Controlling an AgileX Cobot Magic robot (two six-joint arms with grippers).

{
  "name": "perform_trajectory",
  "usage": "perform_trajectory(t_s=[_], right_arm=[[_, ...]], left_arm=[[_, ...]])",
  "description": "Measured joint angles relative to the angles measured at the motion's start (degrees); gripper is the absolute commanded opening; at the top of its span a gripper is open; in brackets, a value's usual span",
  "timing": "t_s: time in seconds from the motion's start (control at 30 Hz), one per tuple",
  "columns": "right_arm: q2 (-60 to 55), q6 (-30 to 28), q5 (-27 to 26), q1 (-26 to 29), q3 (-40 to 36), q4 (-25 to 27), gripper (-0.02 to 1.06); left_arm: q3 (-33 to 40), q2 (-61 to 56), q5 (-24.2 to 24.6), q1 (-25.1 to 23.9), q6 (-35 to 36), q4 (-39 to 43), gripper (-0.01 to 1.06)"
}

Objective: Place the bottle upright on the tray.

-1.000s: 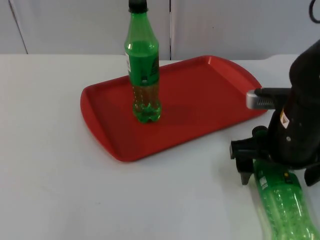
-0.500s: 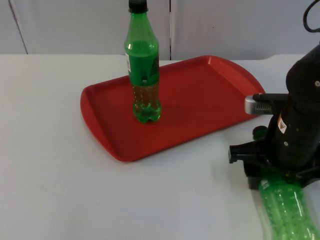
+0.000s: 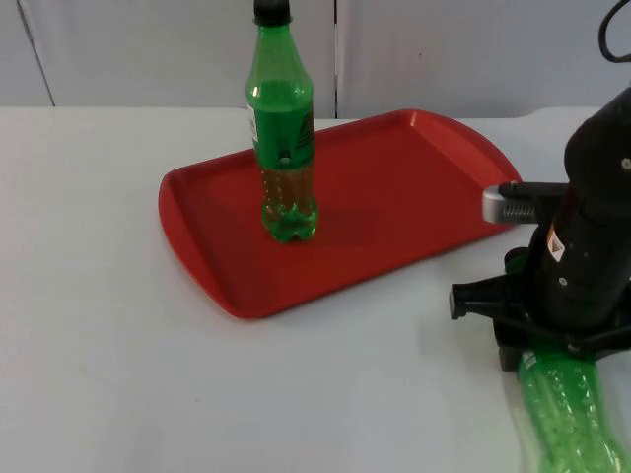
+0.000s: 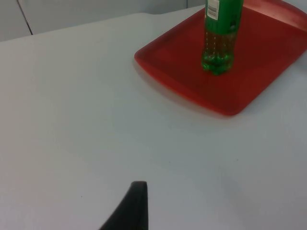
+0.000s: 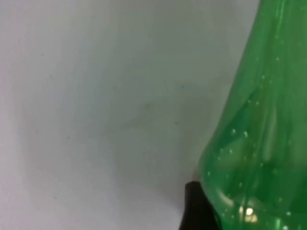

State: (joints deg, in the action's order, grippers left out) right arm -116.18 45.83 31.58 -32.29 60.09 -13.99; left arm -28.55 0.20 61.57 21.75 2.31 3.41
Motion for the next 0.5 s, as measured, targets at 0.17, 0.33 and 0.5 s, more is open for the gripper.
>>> perform_trajectory(t_s=[0.17,0.33,0.5], right_arm=[[0.2,-0.1,0.0,0.0,0.0,0.0,0.00],[2.2,-1.1,-0.3,0.0,0.0,-0.5,0.00],[6.9,-1.7,-0.5,0.0,0.0,-2.0,0.00]], left_arm=[[0.0,0.0,0.0,0.0,0.0,0.0,1.05],[0.0,0.0,0.0,0.0,0.0,0.0,1.05],[0.0,0.0,0.0,0.0,0.0,0.0,1.05]])
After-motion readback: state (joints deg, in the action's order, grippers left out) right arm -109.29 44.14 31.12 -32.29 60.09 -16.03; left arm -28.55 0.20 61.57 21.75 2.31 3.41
